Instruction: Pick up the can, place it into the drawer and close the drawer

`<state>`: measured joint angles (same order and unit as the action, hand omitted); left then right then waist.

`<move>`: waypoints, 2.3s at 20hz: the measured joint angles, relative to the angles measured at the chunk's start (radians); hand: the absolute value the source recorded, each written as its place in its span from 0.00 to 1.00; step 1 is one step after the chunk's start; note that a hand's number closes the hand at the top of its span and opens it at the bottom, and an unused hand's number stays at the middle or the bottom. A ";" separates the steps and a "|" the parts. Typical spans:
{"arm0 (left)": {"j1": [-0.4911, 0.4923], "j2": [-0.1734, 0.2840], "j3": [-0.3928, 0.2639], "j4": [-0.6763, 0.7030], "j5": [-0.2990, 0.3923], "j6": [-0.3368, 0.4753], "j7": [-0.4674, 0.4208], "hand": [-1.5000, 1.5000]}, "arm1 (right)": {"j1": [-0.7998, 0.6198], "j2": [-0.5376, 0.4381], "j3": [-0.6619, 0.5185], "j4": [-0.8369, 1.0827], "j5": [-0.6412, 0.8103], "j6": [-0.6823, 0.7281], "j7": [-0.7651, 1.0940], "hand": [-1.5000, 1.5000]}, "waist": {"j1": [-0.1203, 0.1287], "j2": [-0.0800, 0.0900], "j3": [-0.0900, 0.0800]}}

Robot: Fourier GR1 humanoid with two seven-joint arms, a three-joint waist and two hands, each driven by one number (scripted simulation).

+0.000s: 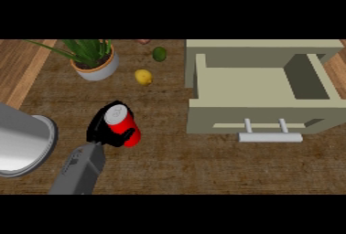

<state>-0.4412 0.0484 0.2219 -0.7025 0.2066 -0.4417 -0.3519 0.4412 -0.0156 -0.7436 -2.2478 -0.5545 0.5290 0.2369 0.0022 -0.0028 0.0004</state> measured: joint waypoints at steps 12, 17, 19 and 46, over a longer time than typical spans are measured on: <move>0.068 -0.045 -0.062 -0.433 0.086 0.381 0.176 1.00 | 0.022 -0.002 0.008 -0.056 -0.031 -0.045 0.030 0.00 | 0.000 -0.003 0.000; 0.046 -0.040 -0.142 -0.604 0.078 0.518 0.308 1.00 | 0.031 0.003 -0.004 -0.062 -0.046 -0.028 0.044 0.00 | -0.004 -0.002 0.000; 0.033 -0.043 -0.174 -0.655 0.066 0.560 0.349 1.00 | 0.027 0.007 0.023 -0.062 -0.032 -0.042 0.036 0.00 | -0.005 -0.001 0.000; -0.574 -0.048 -0.344 -0.388 0.082 0.967 0.515 1.00 | -0.001 0.003 0.053 -0.055 -0.006 -0.064 0.031 0.00 | -0.027 0.005 0.000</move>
<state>-1.0152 0.0003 -0.1220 -1.0903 0.2890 0.5251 0.1632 0.4404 -0.0129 -0.6908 -2.3027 -0.5609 0.4648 0.2681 -0.0248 0.0019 0.0003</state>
